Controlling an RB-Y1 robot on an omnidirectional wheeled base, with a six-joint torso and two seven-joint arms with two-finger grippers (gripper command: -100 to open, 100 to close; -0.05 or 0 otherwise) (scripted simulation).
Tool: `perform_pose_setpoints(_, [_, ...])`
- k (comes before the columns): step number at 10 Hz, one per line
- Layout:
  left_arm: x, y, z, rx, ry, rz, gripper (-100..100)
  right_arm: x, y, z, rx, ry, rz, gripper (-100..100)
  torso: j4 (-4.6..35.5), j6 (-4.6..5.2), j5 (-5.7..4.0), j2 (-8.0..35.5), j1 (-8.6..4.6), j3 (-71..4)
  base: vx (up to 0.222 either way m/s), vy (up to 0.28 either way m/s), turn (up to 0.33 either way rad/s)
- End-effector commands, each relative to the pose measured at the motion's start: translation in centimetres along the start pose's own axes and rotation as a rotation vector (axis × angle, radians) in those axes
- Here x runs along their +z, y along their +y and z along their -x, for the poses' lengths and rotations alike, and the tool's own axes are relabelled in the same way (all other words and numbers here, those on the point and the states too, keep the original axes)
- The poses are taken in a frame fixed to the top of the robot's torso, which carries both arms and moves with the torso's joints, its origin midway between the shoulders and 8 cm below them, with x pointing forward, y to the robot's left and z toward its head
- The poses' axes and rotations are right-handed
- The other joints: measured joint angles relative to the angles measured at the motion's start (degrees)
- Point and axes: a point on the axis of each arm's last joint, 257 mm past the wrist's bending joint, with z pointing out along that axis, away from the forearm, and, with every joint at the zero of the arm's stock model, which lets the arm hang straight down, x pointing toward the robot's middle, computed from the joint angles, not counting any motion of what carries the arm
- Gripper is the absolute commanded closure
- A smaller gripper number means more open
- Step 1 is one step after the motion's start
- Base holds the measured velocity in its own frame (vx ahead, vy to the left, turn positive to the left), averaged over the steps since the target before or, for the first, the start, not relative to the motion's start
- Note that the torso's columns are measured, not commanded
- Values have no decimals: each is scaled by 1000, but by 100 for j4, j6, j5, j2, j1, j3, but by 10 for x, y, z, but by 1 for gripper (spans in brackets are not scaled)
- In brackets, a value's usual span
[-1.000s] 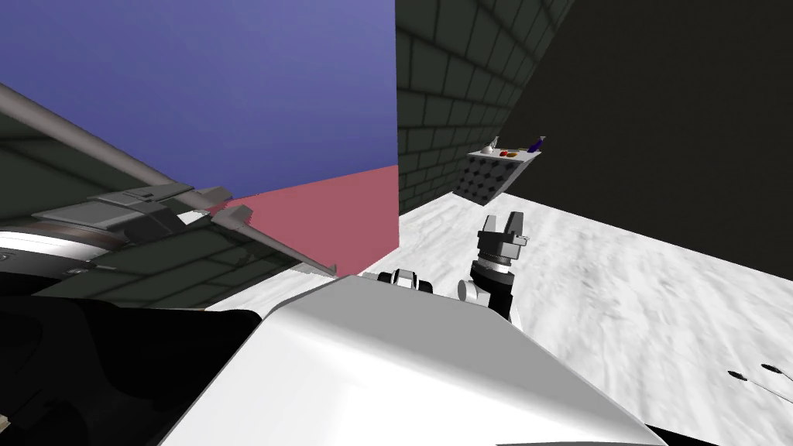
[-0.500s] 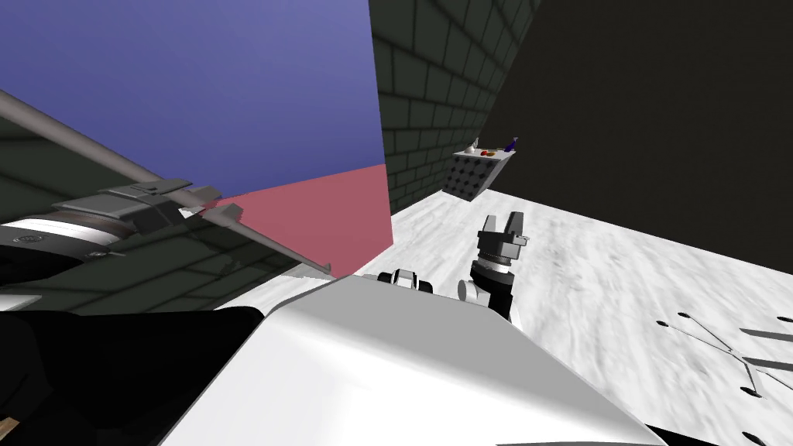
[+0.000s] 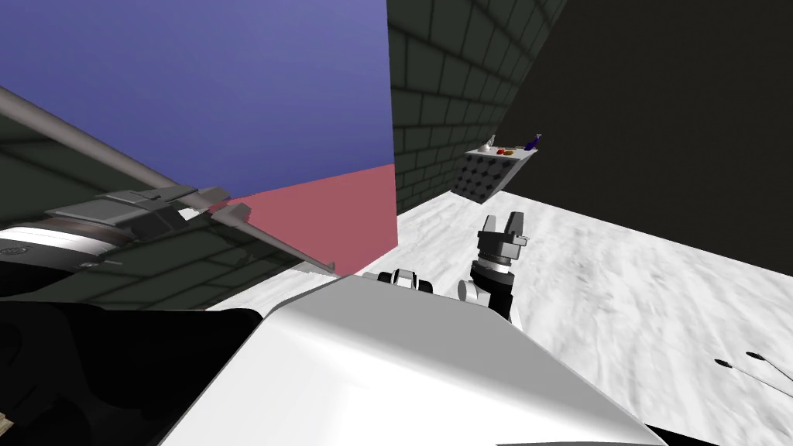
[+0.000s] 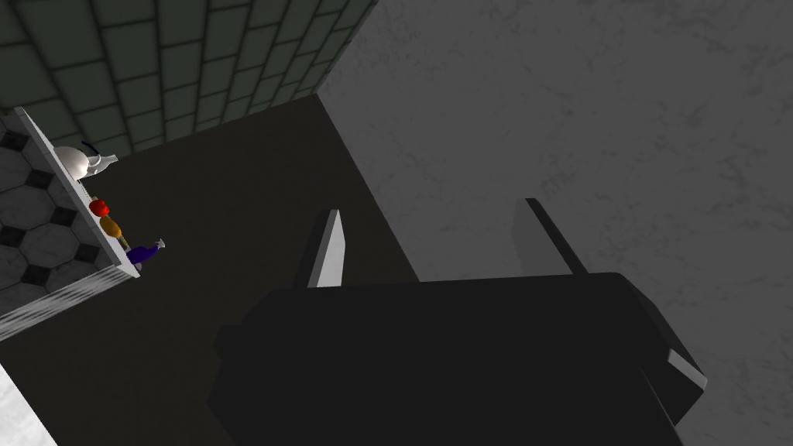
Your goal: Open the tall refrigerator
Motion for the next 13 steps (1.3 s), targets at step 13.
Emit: perform_pose_setpoints(13, [-59, -29, -26, 1, 1, -18, 100, 0, 0, 0, 1, 0, 1, 0, -3, 10, -27, 6, -113, 12, 62, -55, 110])
